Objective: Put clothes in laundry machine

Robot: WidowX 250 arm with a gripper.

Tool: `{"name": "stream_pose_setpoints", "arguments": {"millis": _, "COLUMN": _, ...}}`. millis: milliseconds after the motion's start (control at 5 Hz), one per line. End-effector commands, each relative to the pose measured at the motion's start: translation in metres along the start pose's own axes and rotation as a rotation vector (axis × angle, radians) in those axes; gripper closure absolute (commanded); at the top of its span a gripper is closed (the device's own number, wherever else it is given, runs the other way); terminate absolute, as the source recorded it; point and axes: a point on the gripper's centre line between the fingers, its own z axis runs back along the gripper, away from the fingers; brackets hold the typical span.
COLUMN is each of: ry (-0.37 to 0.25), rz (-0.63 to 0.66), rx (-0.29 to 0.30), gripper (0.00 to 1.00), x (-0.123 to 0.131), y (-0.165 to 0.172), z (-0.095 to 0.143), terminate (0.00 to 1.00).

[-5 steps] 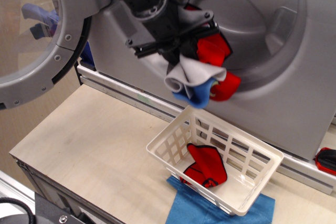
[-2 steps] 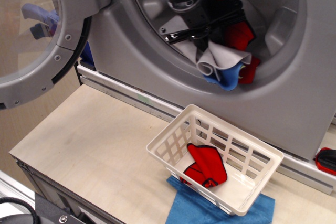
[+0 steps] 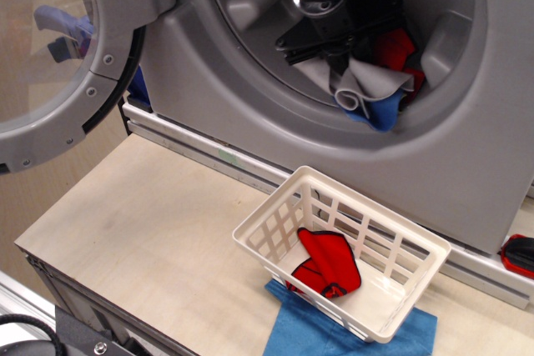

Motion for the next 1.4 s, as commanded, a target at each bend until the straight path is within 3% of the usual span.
{"name": "stream_pose_setpoints", "arguments": {"millis": 0, "ry": -0.066, "rz": -0.025, "rx": 0.007, "gripper": 0.0, "x": 0.013, "y": -0.005, "z": 0.004, "terminate": 0.0}}
{"name": "stream_pose_setpoints", "arguments": {"millis": 400, "ry": -0.078, "rz": -0.004, "rx": -0.034, "gripper": 0.0, "x": 0.012, "y": -0.001, "z": 0.025, "terminate": 0.0}}
{"name": "stream_pose_setpoints", "arguments": {"millis": 600, "ry": -0.055, "rz": -0.024, "rx": -0.056, "gripper": 0.0, "x": 0.007, "y": 0.0, "z": 0.041, "terminate": 0.0}}
{"name": "stream_pose_setpoints", "arguments": {"millis": 800, "ry": -0.019, "rz": -0.053, "rx": -0.058, "gripper": 0.0, "x": -0.003, "y": 0.004, "z": 0.062, "terminate": 0.0}}
{"name": "stream_pose_setpoints", "arguments": {"millis": 1000, "ry": 0.066, "rz": -0.093, "rx": -0.021, "gripper": 0.0, "x": -0.016, "y": 0.007, "z": 0.079, "terminate": 0.0}}
{"name": "stream_pose_setpoints", "arguments": {"millis": 1200, "ry": 0.18, "rz": -0.144, "rx": 0.0, "gripper": 0.0, "x": -0.025, "y": 0.011, "z": 0.085, "terminate": 1.0}}
